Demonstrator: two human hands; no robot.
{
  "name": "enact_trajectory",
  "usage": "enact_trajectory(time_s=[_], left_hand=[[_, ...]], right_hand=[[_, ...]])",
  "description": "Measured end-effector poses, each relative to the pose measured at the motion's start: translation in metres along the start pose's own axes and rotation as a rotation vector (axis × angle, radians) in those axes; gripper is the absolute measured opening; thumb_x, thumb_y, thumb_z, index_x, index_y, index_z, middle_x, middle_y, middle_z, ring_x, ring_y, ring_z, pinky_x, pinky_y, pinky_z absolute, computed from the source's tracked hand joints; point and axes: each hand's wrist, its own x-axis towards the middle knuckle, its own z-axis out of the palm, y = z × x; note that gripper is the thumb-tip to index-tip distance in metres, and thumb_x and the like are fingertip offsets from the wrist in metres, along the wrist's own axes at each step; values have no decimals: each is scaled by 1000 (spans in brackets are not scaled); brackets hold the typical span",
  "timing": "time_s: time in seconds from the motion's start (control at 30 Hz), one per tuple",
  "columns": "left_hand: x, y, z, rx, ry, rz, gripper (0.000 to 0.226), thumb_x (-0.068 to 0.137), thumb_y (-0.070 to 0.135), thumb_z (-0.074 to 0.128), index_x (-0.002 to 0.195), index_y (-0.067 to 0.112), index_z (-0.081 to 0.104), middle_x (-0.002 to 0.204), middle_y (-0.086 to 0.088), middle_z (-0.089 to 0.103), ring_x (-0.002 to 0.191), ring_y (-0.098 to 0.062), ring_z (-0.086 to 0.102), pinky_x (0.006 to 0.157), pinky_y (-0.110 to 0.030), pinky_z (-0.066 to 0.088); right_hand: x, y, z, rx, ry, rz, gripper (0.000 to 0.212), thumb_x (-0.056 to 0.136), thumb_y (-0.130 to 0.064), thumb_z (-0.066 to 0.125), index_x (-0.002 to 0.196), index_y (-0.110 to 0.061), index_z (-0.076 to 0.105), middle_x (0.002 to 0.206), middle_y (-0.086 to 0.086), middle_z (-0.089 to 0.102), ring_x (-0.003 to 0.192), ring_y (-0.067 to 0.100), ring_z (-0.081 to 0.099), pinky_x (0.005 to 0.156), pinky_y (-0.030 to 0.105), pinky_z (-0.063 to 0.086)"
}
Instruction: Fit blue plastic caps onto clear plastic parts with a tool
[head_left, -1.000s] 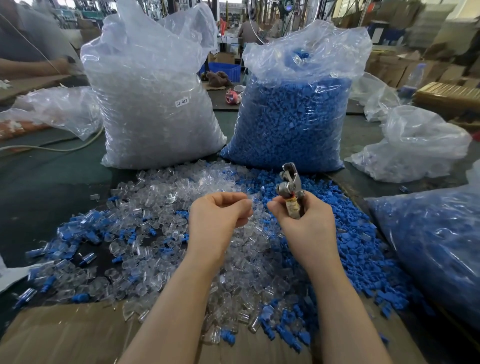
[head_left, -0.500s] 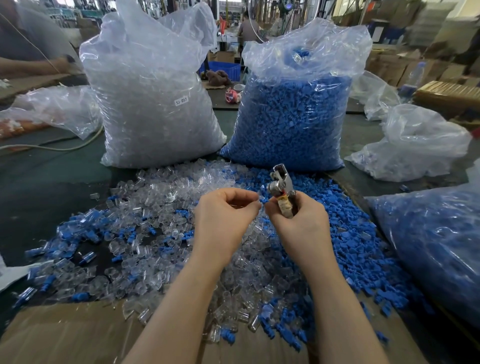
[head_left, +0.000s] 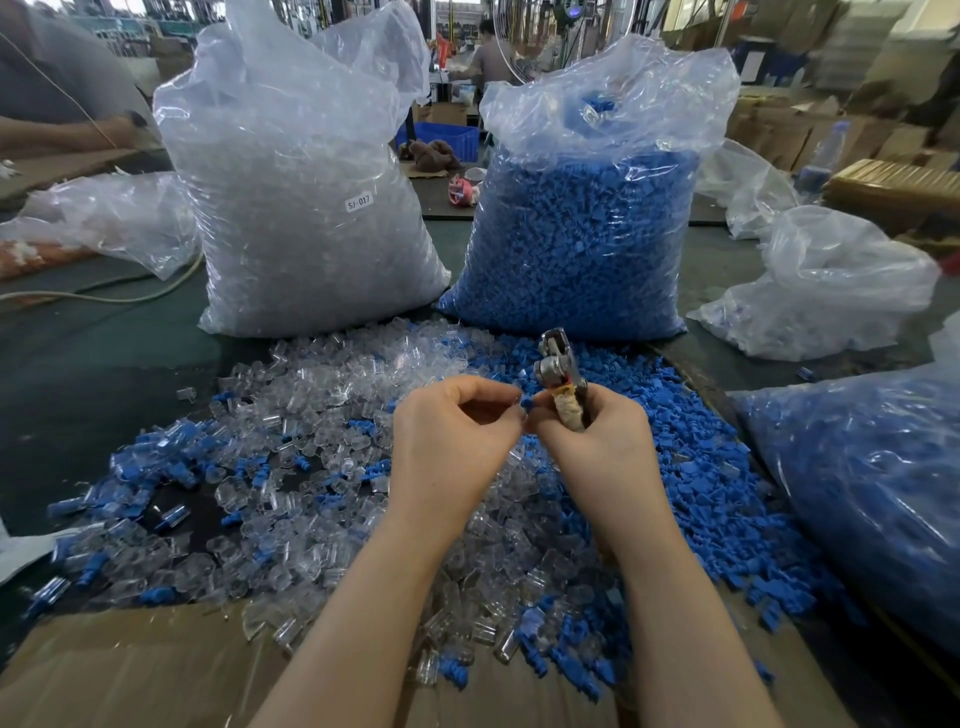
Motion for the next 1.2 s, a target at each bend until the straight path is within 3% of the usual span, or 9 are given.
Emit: enact_trajectory(time_s=[0.13, 0.23, 0.33, 0.53, 1.2], left_hand=[[-1, 0, 1, -11, 22, 1, 16, 77, 13, 82, 80, 27, 76, 67, 18, 71, 67, 6, 67, 60, -7, 49], [0, -1, 0, -18, 29, -19, 18, 79, 14, 81, 76, 29, 72, 67, 15, 71, 67, 3, 67, 62, -11, 52], [3, -3, -3, -95, -9, -102, 19, 82, 12, 78, 75, 28, 71, 69, 9, 73, 67, -4, 69, 66, -20, 57], [6, -3, -9, -339, -59, -164, 17, 85, 2, 72, 80, 18, 71, 67, 7, 72, 65, -4, 68, 64, -14, 53], [6, -1, -15, -349, -125, -54, 13, 86, -1, 70, 85, 12, 70, 71, 4, 73, 68, -4, 68, 66, -15, 53]], right_hand=[[0, -3, -1, 11, -22, -5, 5, 82, -20, 71, 79, -18, 69, 72, 3, 69, 70, 28, 62, 66, 51, 53], [0, -3, -2, -11, -60, -6, 7, 83, -19, 69, 80, -25, 69, 77, 0, 72, 77, 23, 68, 74, 49, 56], [0, 0, -8, -75, -97, -22, 2, 82, -23, 68, 83, -25, 68, 76, -3, 71, 73, 19, 66, 72, 49, 55], [1, 4, -15, -268, -199, -81, 10, 83, -25, 63, 90, -18, 63, 75, 1, 65, 69, 26, 57, 67, 50, 50], [-2, 1, -11, -371, -248, -138, 9, 81, -16, 57, 89, -19, 60, 72, -1, 62, 66, 22, 56, 61, 42, 47]])
